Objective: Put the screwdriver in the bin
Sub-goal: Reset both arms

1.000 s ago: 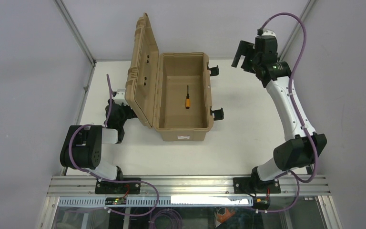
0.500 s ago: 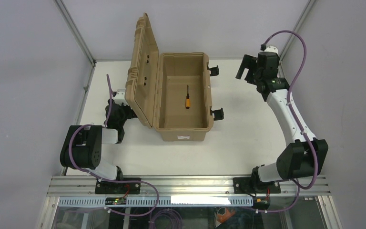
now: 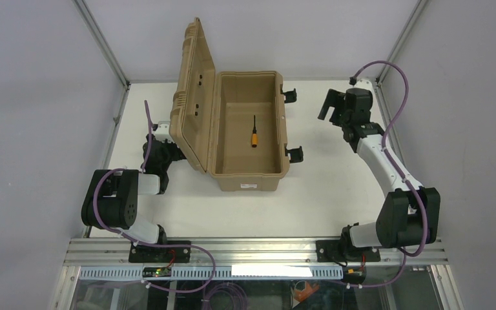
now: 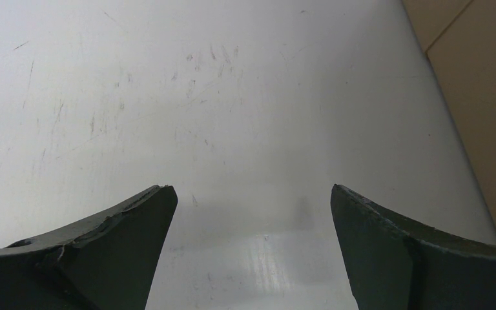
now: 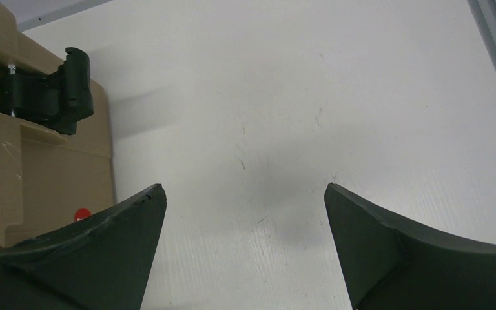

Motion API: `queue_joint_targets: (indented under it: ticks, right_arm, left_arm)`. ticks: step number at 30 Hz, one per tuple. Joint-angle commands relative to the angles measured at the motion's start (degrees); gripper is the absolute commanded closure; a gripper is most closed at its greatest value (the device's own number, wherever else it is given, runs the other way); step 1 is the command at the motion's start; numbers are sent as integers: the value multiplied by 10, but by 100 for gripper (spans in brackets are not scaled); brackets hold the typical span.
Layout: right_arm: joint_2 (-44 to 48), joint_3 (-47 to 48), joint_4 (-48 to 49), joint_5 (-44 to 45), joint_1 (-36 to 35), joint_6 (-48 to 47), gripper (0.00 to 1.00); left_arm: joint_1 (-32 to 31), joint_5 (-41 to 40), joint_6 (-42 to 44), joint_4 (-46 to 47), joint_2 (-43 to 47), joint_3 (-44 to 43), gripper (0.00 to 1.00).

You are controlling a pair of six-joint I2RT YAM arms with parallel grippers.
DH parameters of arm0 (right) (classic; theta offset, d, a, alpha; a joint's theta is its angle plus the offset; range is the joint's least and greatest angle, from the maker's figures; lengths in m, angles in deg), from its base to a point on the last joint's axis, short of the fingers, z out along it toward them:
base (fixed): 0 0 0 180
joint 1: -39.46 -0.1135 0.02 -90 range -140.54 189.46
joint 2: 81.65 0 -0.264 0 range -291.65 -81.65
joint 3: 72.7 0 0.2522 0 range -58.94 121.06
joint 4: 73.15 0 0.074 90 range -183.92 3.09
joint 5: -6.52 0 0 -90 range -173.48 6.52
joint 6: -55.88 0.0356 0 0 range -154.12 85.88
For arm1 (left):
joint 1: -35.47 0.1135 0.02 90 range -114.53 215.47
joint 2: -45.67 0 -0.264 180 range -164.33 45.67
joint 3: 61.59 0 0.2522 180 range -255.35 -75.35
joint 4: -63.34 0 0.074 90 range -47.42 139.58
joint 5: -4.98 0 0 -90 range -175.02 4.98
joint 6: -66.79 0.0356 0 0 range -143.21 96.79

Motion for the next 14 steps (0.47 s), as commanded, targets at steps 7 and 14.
queue_joint_targets:
  ticks: [7, 14]
  right_arm:
    - [10, -32, 108, 5, 6, -9, 3]
    - [3, -36, 120, 2, 5, -9, 2]
  left_arm:
    - [3, 13, -6, 18, 17, 3, 1]
    - [3, 13, -6, 18, 17, 3, 1]
